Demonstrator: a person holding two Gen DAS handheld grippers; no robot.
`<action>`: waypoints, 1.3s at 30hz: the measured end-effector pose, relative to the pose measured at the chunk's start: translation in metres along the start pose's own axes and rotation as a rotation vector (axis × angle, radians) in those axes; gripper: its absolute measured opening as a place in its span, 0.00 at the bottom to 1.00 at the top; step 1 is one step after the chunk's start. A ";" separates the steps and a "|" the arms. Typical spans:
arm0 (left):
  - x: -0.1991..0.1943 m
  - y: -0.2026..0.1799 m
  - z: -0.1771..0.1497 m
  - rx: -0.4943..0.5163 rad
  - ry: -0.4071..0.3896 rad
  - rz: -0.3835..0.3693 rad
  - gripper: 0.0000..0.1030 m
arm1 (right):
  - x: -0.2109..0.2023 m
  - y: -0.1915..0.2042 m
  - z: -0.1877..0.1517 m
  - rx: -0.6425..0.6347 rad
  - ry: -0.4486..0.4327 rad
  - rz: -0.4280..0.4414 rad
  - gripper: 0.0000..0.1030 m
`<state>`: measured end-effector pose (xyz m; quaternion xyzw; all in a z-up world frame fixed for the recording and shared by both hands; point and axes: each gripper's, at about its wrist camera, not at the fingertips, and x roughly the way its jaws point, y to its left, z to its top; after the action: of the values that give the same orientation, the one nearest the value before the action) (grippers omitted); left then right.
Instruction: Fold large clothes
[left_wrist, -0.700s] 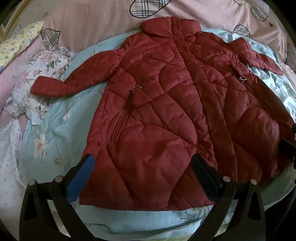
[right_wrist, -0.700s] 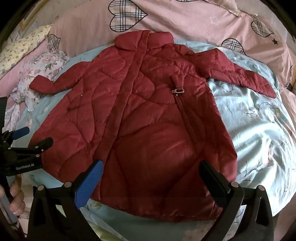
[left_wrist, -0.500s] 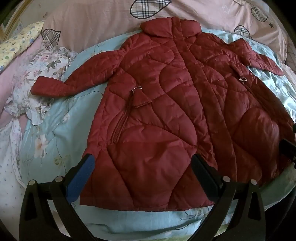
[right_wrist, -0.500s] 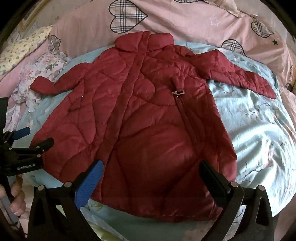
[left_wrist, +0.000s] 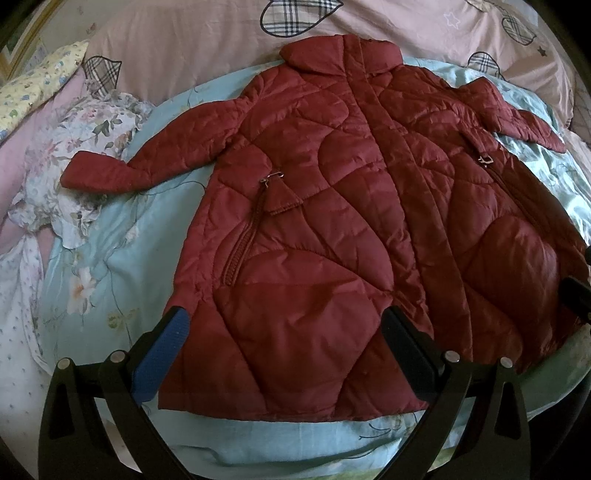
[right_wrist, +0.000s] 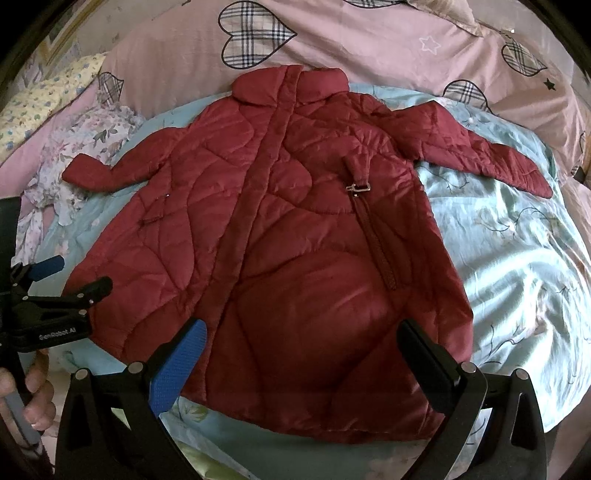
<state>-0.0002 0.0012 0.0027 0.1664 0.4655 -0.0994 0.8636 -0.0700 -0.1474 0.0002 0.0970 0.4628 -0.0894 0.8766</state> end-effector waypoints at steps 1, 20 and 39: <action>0.000 -0.001 0.000 0.000 0.000 -0.002 1.00 | -0.001 0.000 0.000 0.000 -0.002 0.001 1.00; 0.007 -0.003 0.001 0.012 0.069 -0.007 1.00 | -0.002 -0.001 0.003 0.005 -0.008 0.010 1.00; 0.026 0.003 0.011 -0.047 0.094 -0.096 1.00 | -0.002 -0.025 0.019 0.015 -0.082 -0.046 1.00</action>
<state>0.0235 -0.0005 -0.0126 0.1280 0.5153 -0.1215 0.8386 -0.0621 -0.1760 0.0096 0.0890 0.4282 -0.1168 0.8917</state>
